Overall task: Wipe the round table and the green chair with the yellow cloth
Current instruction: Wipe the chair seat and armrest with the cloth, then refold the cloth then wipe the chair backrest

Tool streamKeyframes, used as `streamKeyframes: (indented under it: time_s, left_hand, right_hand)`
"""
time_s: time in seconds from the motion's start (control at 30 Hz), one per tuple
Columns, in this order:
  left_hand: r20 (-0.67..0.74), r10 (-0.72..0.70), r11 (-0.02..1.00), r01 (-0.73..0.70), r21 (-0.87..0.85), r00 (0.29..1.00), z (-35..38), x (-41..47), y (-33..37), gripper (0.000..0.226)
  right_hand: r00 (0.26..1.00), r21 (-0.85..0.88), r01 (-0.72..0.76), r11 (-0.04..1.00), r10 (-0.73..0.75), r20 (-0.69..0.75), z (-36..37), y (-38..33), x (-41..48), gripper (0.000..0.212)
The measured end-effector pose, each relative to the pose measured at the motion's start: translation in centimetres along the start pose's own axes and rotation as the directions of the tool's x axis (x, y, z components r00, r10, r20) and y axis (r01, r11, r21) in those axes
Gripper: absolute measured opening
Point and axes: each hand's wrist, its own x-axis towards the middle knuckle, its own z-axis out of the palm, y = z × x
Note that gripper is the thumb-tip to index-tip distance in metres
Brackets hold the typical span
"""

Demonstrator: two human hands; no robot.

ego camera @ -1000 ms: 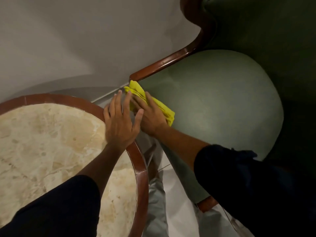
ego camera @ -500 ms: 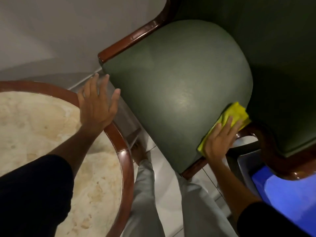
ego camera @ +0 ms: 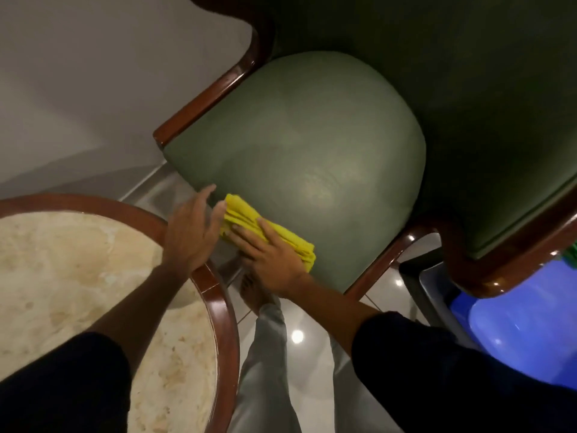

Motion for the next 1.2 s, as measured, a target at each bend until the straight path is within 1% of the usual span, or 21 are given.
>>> streamKeyframes:
  time_s: [0.03, 0.07, 0.13, 0.17, 0.2, 0.23, 0.27, 0.3, 0.37, 0.4, 0.47, 0.53, 0.6, 0.7, 0.73, 0.8, 0.87, 0.93, 1.03, 1.13, 1.2]
  left_hand:
    - [0.054, -0.014, 0.999, 0.016, -0.035, 0.998, 0.3, -0.5, 0.8, 0.058]
    - [0.102, -0.046, 0.996, 0.054, -0.074, 0.994, 0.5, -1.1, 1.5, 0.059]
    - [0.181, -0.11, 0.978, 0.139, -0.155, 0.977, 0.6, -2.2, 3.0, 0.072]
    - [0.208, -0.132, 0.966, 0.173, -0.192, 0.969, 0.9, -2.7, 3.5, 0.082]
    - [0.219, -0.145, 0.957, 0.193, -0.216, 0.965, 1.0, -3.1, 4.0, 0.092]
    - [0.225, -0.155, 0.954, 0.205, -0.218, 0.962, 1.2, -3.3, 4.4, 0.1]
    - [0.229, -0.172, 0.953, 0.22, -0.207, 0.958, 1.4, -3.4, 4.6, 0.105]
    - [0.226, -0.187, 0.952, 0.233, -0.196, 0.956, 1.5, -3.4, 4.6, 0.107]
    - [0.211, -0.244, 0.935, 0.288, -0.209, 0.947, 1.2, -3.6, 4.7, 0.099]
    - [0.198, -0.28, 0.924, 0.319, -0.212, 0.94, 0.9, -3.5, 4.9, 0.087]
    - [0.186, -0.315, 0.929, 0.342, -0.14, 0.931, 0.1, -3.0, 5.3, 0.054]
    - [0.225, -0.28, 0.954, 0.298, -0.046, 0.933, -0.8, -2.5, 5.9, 0.034]
    - [0.24, -0.249, 0.961, 0.27, -0.061, 0.938, -1.6, -2.1, 7.0, 0.024]
    - [0.27, -0.257, 0.928, 0.315, -0.199, 0.928, -3.2, -1.4, 10.2, 0.02]
    - [0.297, -0.259, 0.91, 0.335, -0.245, 0.919, -3.7, -0.9, 11.9, 0.026]
    - [0.33, -0.213, 0.891, 0.321, -0.322, 0.92, -4.6, 0.9, 16.1, 0.031]
    - [0.338, -0.138, 0.863, 0.281, -0.421, 0.931, -5.0, 3.0, 21.2, 0.023]
    - [0.346, -0.051, 0.828, 0.234, -0.51, 0.937, -4.9, 5.0, 27.2, 0.027]
    - [0.387, 0.085, 0.758, 0.192, -0.623, 0.918, -4.0, 6.9, 36.7, 0.026]
    - [0.426, 0.166, 0.644, 0.229, -0.73, 0.89, -2.5, 8.2, 45.7, 0.016]
    - [0.421, 0.157, 0.588, 0.258, -0.767, 0.893, -1.3, 8.9, 50.2, 0.015]
  right_hand:
    - [0.999, -0.008, 0.054, 0.999, -0.054, 0.005, -0.7, 0.4, -0.5, 0.044]
    - [0.999, 0.011, 0.036, 0.999, -0.036, -0.041, -1.3, 0.7, -1.6, 0.042]
    - [0.96, 0.175, -0.235, 0.956, 0.256, -0.113, -2.3, 1.2, -4.4, 0.049]
    - [0.883, 0.292, -0.429, 0.855, 0.465, -0.063, -2.6, 1.4, -5.9, 0.06]
    - [0.761, 0.384, -0.605, 0.698, 0.648, 0.022, -2.8, 1.9, -7.3, 0.073]
    - [0.638, 0.457, -0.72, 0.523, 0.757, 0.14, -3.1, 2.4, -8.3, 0.079]
    - [0.548, 0.533, -0.769, 0.352, 0.792, 0.269, -3.2, 2.6, -8.7, 0.077]
    - [0.494, 0.616, -0.765, 0.188, 0.785, 0.373, -3.5, 2.7, -8.7, 0.069]
    - [0.44, 0.723, -0.68, -0.123, 0.72, 0.537, -3.8, 2.8, -8.1, 0.054]
    - [0.418, 0.721, -0.652, -0.235, 0.681, 0.601, -3.8, 3.1, -7.8, 0.048]
    - [0.407, 0.711, -0.627, -0.317, 0.645, 0.647, -3.9, 3.9, -7.5, 0.031]
    - [0.439, 0.746, -0.595, -0.3, 0.656, 0.614, -4.6, 4.8, -7.6, 0.009]
    - [0.479, 0.798, -0.545, -0.258, 0.685, 0.549, -5.8, 6.0, -7.8, 0.016]
    - [0.477, 0.858, -0.424, -0.289, 0.735, 0.483, -9.7, 8.7, -8.8, 0.019]
    - [0.466, 0.878, -0.395, -0.269, 0.765, 0.444, -11.2, 10.2, -9.5, 0.024]
    - [0.433, 0.912, -0.379, -0.153, 0.842, 0.321, -14.8, 14.2, -11.3, 0.033]
    - [0.36, 0.932, -0.363, -0.024, 0.918, 0.164, -18.6, 18.6, -13.8, 0.036]
    - [0.273, 0.929, -0.356, 0.102, 0.962, -0.002, -21.9, 23.3, -17.0, 0.032]
    - [0.176, 0.841, -0.477, 0.254, 0.966, -0.192, -25.3, 29.9, -22.2, 0.025]
    - [0.045, 0.794, -0.536, 0.286, 0.949, -0.312, -27.5, 36.7, -26.8, 0.023]
    - [-0.02, 0.766, -0.587, 0.261, 0.942, -0.336, -27.9, 40.6, -28.6, 0.029]
